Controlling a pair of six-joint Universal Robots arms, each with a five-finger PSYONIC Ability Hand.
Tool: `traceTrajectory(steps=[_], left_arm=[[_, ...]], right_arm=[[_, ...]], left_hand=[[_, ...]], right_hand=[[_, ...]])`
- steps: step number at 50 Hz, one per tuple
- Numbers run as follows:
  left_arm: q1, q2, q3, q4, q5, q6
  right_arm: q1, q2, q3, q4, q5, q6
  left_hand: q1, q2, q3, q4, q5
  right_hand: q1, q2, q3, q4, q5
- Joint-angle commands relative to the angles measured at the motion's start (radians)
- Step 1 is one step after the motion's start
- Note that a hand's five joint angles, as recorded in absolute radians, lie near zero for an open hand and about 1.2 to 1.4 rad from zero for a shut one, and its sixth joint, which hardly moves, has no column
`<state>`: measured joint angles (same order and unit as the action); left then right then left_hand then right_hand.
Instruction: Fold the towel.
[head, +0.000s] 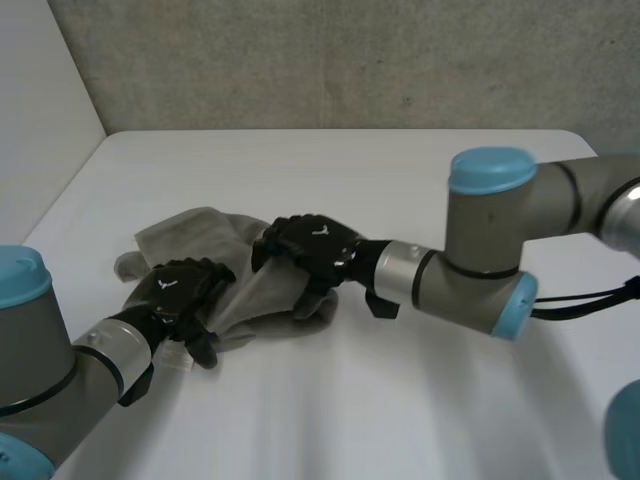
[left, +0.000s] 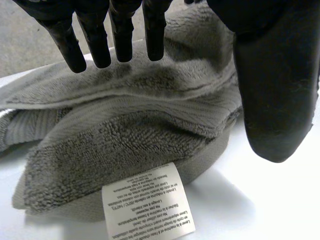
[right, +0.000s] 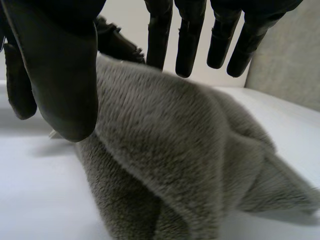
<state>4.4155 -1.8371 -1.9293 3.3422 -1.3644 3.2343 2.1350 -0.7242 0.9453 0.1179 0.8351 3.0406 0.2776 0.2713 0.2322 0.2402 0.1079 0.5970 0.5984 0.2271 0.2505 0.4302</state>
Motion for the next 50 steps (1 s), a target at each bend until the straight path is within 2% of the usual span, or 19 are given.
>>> traceTrajectory(steps=[1, 2, 3, 5, 9, 11, 15, 20, 22, 25, 31, 33, 35, 36, 38, 44, 46, 49, 50], left_arm=[[-0.004, -0.027, 0.004, 0.054, -0.002, -0.025], [-0.004, -0.025, 0.006, 0.069, -0.001, -0.036], [-0.004, -0.025, 0.006, 0.069, -0.001, -0.036], [-0.004, -0.025, 0.012, 0.092, -0.001, -0.053], [-0.01, -0.028, 0.027, 0.109, -0.002, -0.067], [-0.019, -0.034, 0.039, 0.115, -0.002, -0.073], [-0.068, -0.054, 0.085, 0.132, -0.002, -0.085], [-0.096, -0.08, 0.115, 0.18, -0.031, -0.074], [-0.12, -0.114, 0.137, 0.226, -0.089, -0.07], [-0.126, -0.137, 0.156, 0.25, -0.122, -0.068], [-0.126, -0.159, 0.173, 0.253, -0.125, -0.039], [-0.126, -0.162, 0.174, 0.253, -0.125, -0.014], [-0.126, -0.165, 0.174, 0.253, -0.121, 0.021], [-0.126, -0.165, 0.174, 0.253, -0.12, 0.021], [-0.126, -0.166, 0.176, 0.253, -0.111, 0.039], [-0.126, -0.2, 0.207, 0.252, -0.061, 0.041], [-0.126, -0.229, 0.233, 0.241, -0.038, 0.042], [-0.126, -0.238, 0.239, 0.24, -0.036, 0.042], [-0.126, -0.238, 0.239, 0.24, -0.036, 0.042]], right_arm=[[0.022, 0.062, -0.023, -0.004, 0.053, 0.0], [0.022, 0.052, -0.013, -0.007, 0.062, -0.003], [0.022, 0.036, -0.002, -0.017, 0.074, -0.003], [0.022, 0.007, 0.019, -0.036, 0.091, -0.002], [0.006, -0.09, 0.098, -0.098, 0.145, 0.001], [-0.026, -0.191, 0.206, -0.161, 0.182, 0.003], [-0.069, -0.283, 0.308, -0.193, 0.199, 0.014], [-0.122, -0.373, 0.44, -0.19, 0.199, 0.055], [-0.173, -0.426, 0.537, -0.188, 0.193, 0.082], [-0.208, -0.464, 0.608, -0.192, 0.185, 0.087], [-0.236, -0.5, 0.67, -0.188, 0.183, 0.081], [-0.239, -0.521, 0.691, -0.188, 0.176, 0.08], [-0.242, -0.558, 0.724, -0.188, 0.147, 0.08], [-0.242, -0.558, 0.724, -0.188, 0.147, 0.08], [-0.248, -0.569, 0.73, -0.188, 0.122, 0.087], [-0.273, -0.572, 0.705, -0.188, 0.113, 0.081], [-0.273, -0.567, 0.696, -0.188, 0.114, 0.08], [-0.277, -0.561, 0.69, -0.19, 0.113, 0.081], [-0.277, -0.561, 0.69, -0.19, 0.113, 0.081]], left_hand=[[0.176, 0.182, -0.058, -0.066, 0.171], [0.281, 0.288, -0.058, -0.066, 0.276], [0.282, 0.289, -0.058, -0.066, 0.278], [0.467, 0.473, -0.058, -0.066, 0.462], [0.462, 0.468, -0.058, -0.066, 0.457], [0.447, 0.453, -0.058, -0.066, 0.442], [0.418, 0.424, -0.058, -0.066, 0.413], [0.412, 0.418, -0.058, -0.066, 0.407], [0.417, 0.424, -0.058, -0.066, 0.413], [0.438, 0.444, -0.058, -0.066, 0.433], [0.453, 0.459, -0.058, -0.066, 0.448], [0.526, 0.532, -0.058, -0.066, 0.521], [0.757, 0.763, -0.058, -0.066, 0.752], [0.758, 0.764, -0.058, -0.066, 0.753], [1.117, 1.124, -0.058, -0.066, 1.112], [1.119, 1.125, -0.058, -0.066, 1.114], [0.711, 0.717, -0.058, -0.066, 0.706], [0.503, 0.51, -0.058, -0.066, 0.499], [0.503, 0.509, -0.058, -0.066, 0.498]], right_hand=[[0.489, 0.488, -0.053, -0.076, 0.481], [0.713, 0.711, -0.053, -0.076, 0.705], [0.798, 0.797, -0.053, -0.076, 0.791], [0.799, 0.798, -0.053, -0.076, 0.791], [0.799, 0.798, -0.053, -0.076, 0.791], [0.799, 0.798, -0.053, -0.076, 0.791], [0.799, 0.798, -0.053, -0.076, 0.791], [0.799, 0.798, -0.053, -0.076, 0.791], [0.799, 0.798, -0.053, -0.076, 0.791], [0.799, 0.798, -0.053, -0.076, 0.791], [0.799, 0.798, -0.053, -0.076, 0.791], [0.799, 0.798, -0.053, -0.076, 0.791], [0.799, 0.798, -0.053, -0.076, 0.791], [0.799, 0.798, -0.053, -0.076, 0.791], [0.799, 0.798, -0.053, -0.076, 0.791], [0.799, 0.798, -0.053, -0.076, 0.791], [0.799, 0.798, -0.053, -0.076, 0.791], [0.799, 0.798, -0.053, -0.076, 0.791], [0.799, 0.798, -0.053, -0.076, 0.791]])
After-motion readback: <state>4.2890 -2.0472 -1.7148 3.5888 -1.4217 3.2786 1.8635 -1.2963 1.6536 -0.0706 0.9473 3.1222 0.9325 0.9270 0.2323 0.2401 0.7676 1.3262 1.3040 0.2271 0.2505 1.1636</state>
